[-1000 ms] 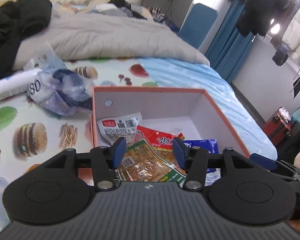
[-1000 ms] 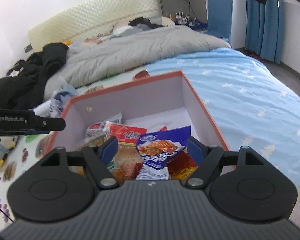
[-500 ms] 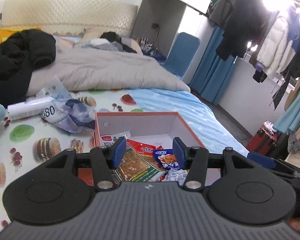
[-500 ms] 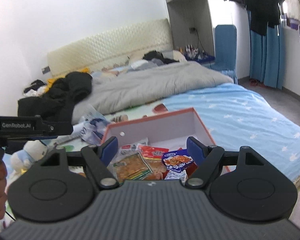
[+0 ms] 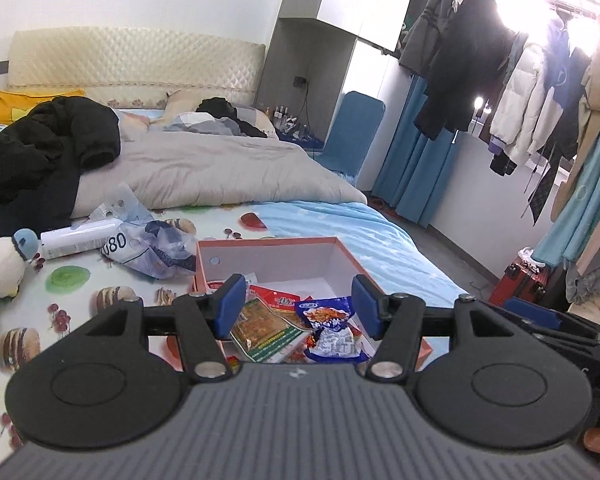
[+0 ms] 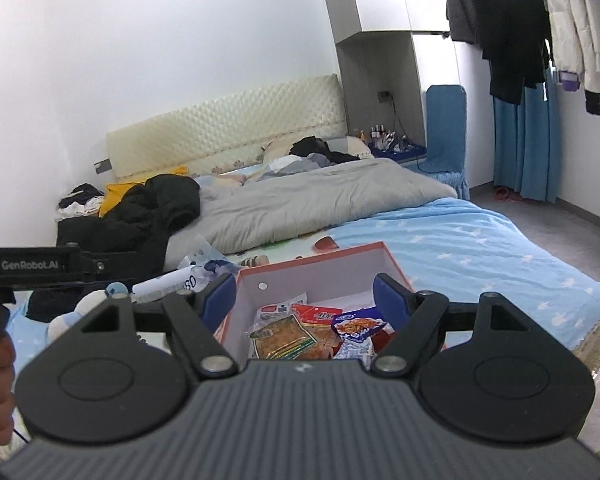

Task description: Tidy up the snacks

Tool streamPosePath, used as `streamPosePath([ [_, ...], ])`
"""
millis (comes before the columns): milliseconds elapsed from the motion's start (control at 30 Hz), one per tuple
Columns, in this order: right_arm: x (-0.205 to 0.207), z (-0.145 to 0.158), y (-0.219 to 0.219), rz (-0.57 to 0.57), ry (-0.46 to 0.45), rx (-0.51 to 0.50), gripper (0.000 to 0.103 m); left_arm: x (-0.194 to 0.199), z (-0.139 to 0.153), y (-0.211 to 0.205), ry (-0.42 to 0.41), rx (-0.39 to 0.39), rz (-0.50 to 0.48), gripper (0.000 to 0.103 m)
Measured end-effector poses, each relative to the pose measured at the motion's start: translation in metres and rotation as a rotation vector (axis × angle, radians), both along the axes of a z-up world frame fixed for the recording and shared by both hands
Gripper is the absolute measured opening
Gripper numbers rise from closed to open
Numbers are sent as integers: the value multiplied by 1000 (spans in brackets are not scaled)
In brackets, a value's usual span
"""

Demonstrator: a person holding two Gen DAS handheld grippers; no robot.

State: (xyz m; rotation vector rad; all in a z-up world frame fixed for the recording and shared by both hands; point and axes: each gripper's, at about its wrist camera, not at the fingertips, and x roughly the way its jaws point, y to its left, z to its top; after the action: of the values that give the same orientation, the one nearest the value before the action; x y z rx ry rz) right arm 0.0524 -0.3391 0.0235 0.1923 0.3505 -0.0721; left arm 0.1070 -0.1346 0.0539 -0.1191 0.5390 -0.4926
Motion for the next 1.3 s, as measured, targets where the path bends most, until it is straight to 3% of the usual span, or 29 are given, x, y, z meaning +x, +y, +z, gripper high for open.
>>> streamPosePath([
  [533, -52, -11, 20, -47, -27, -26, 77, -65, -22, 12, 11, 30, 16, 64],
  [900, -50, -43, 18, -58, 27, -20, 77, -65, -42, 13, 22, 60, 41, 64],
  [1300, -53, -48, 23, -48, 34, -14, 77, -65, -46, 15, 22, 55, 38, 64],
])
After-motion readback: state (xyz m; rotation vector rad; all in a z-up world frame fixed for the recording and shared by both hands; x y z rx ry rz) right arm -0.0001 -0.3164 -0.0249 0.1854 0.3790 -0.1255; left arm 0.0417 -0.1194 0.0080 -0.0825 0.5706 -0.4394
